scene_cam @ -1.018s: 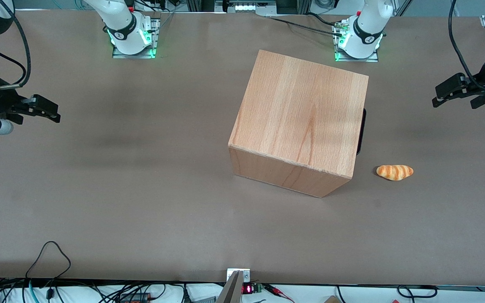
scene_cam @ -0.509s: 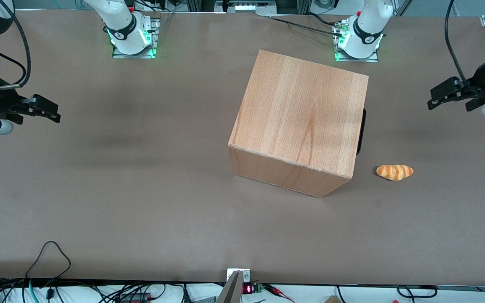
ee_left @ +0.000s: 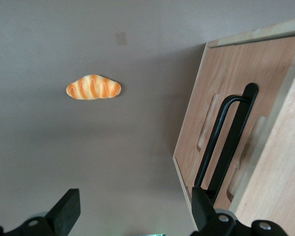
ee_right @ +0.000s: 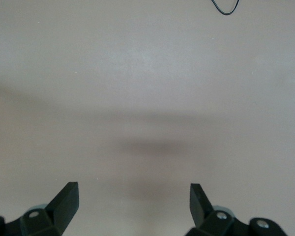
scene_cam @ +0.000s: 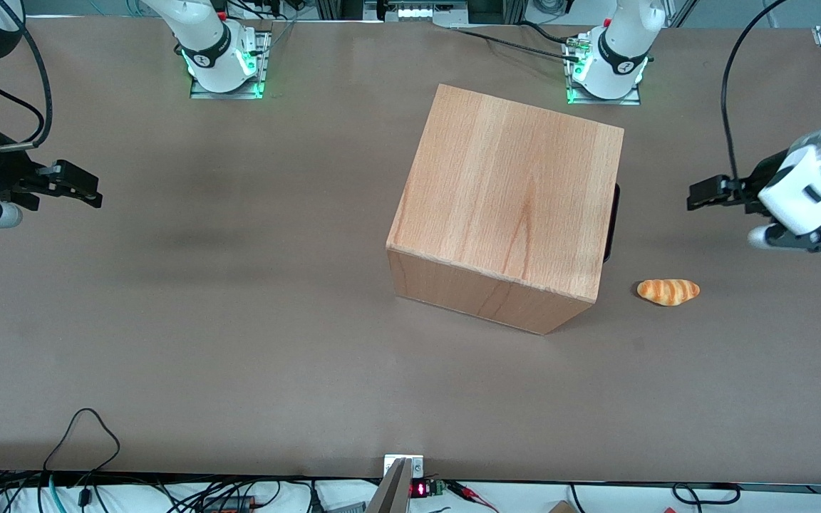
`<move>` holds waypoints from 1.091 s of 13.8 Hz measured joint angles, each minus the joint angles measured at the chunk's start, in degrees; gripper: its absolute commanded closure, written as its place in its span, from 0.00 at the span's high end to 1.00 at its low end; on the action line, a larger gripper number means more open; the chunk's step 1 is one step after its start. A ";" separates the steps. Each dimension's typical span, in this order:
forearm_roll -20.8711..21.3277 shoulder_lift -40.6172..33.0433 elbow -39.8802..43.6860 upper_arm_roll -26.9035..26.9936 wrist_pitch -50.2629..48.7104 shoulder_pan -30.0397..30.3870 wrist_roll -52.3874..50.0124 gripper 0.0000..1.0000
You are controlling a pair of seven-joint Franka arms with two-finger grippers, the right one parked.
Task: Open top drawer with left arm
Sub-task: 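Move the open left gripper to the drawer's black bar handle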
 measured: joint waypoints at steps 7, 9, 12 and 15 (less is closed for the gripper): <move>-2.57 6.61 -0.19 -1.07 -1.20 0.03 7.49 1.00; -3.43 8.00 -0.18 -1.12 -1.20 -0.03 8.45 1.00; -3.96 9.11 -0.19 -1.90 -1.25 -0.76 8.64 1.00; -3.97 10.23 -0.19 -2.29 -1.90 -1.73 8.64 1.00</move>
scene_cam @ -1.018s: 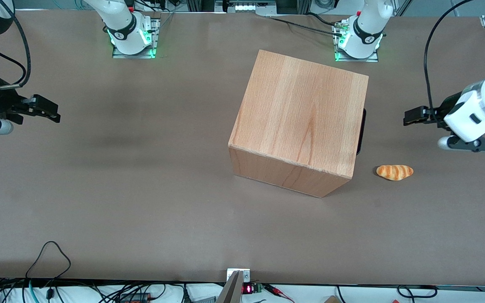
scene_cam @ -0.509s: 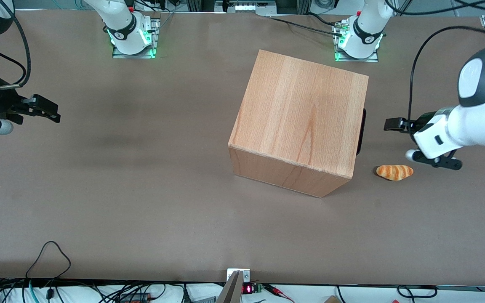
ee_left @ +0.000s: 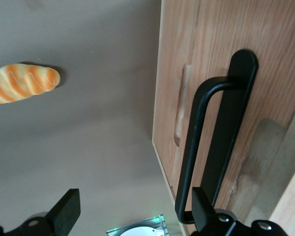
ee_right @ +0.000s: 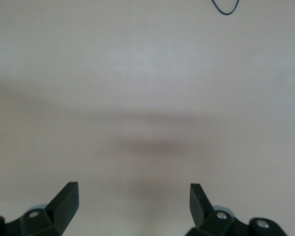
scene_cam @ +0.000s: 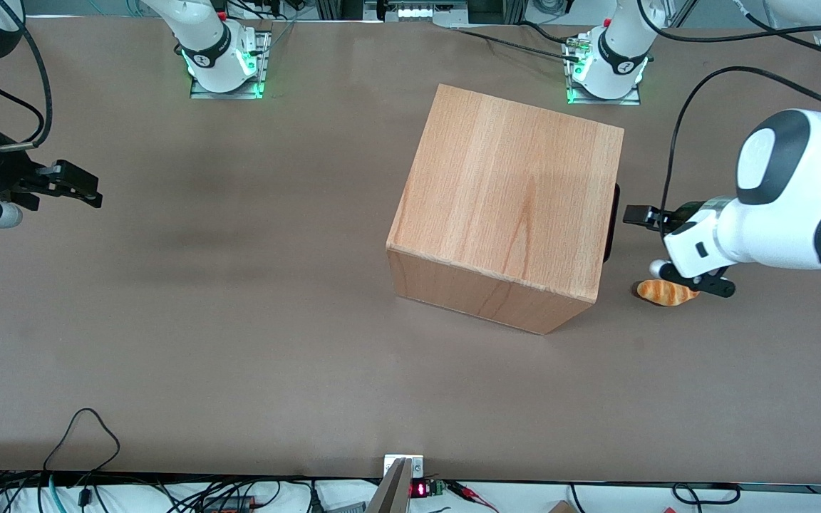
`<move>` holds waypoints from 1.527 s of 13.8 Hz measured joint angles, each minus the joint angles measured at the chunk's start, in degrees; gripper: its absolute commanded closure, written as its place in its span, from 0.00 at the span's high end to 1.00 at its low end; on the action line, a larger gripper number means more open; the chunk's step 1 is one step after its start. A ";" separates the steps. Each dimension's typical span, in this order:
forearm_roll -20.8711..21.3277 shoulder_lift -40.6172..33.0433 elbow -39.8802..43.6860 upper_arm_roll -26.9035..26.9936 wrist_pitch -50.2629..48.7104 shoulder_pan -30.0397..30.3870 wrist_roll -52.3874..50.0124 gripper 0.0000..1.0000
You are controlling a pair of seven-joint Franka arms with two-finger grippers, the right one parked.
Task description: Open top drawer with left arm
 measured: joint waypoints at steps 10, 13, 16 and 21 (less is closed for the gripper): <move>0.11 3.93 0.09 0.04 -0.88 -1.17 1.12 1.00; -0.12 4.70 0.09 -0.02 -0.89 -1.29 1.21 1.00; -0.22 4.80 0.09 0.00 -0.89 -1.28 1.23 1.00; -0.99 5.24 0.27 0.18 -1.00 -1.05 1.23 1.00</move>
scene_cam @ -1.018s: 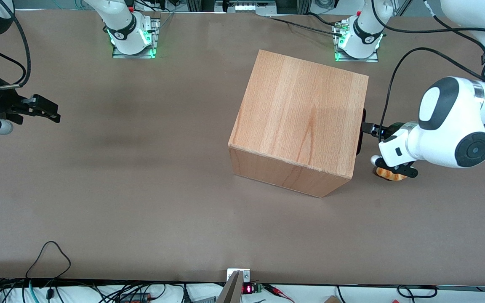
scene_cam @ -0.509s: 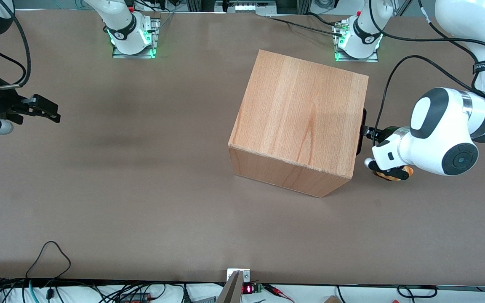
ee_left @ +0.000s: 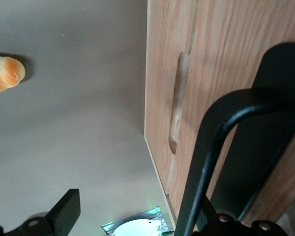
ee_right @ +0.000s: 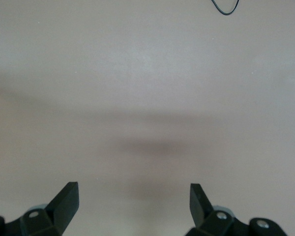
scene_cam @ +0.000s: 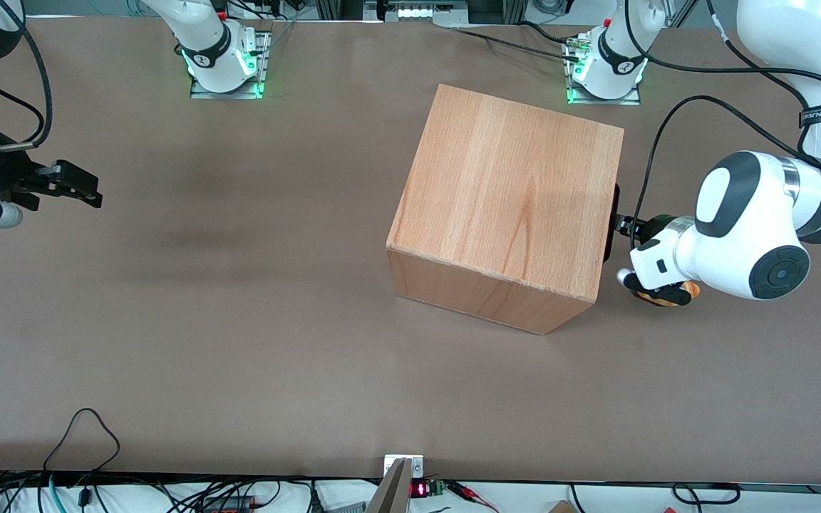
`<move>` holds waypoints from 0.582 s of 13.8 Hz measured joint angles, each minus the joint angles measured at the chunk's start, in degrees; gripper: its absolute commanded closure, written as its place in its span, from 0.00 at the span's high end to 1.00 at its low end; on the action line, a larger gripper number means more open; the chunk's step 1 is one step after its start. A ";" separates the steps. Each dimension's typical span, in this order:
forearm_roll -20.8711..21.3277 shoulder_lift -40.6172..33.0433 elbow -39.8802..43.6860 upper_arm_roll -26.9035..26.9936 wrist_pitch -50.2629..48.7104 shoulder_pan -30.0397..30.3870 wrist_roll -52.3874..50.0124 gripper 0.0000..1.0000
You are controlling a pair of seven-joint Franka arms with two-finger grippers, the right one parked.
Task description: Open top drawer with left arm
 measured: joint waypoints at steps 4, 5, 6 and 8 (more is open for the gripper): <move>-0.01 1.14 2.04 0.39 0.18 -0.05 -0.26 1.00; -0.03 1.44 2.58 0.82 0.45 -0.10 -0.38 1.00; -0.03 1.69 2.99 1.50 0.93 -0.10 -0.42 1.00; -0.04 1.75 3.33 3.41 1.15 -0.01 -0.39 1.00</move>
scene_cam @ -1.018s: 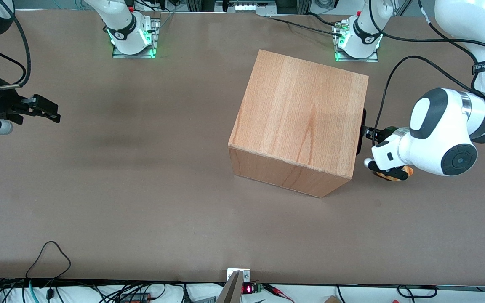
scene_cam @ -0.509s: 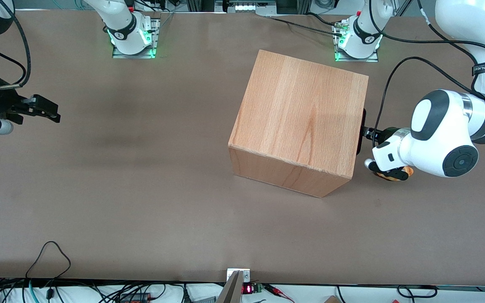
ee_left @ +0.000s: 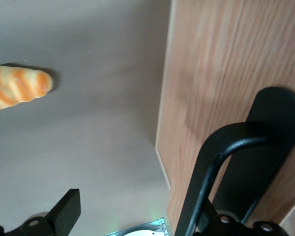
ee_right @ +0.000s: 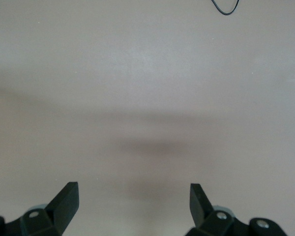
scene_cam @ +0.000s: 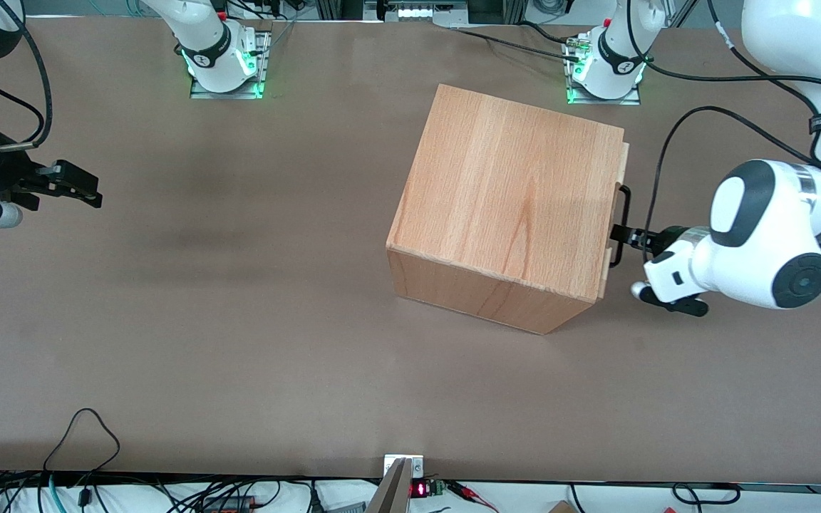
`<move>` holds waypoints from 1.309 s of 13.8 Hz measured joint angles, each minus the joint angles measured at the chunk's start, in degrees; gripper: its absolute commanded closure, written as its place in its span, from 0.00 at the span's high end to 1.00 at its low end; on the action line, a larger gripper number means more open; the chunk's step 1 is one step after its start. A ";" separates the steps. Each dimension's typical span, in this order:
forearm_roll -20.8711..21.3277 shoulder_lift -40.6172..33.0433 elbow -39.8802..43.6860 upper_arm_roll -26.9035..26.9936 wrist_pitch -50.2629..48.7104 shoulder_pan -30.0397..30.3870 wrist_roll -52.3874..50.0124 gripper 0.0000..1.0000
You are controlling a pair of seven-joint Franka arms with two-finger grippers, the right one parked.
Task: Open top drawer with left arm
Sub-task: 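Pull the handle with the left gripper, sliding the drawer out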
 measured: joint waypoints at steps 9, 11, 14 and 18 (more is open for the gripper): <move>0.16 0.19 0.27 1.79 2.27 5.36 0.16 1.00; 0.15 0.27 0.33 1.76 2.95 7.22 0.21 1.00; -0.03 0.60 0.67 1.69 3.50 8.99 0.90 1.00; -0.82 1.04 1.06 1.60 4.28 11.06 4.43 1.00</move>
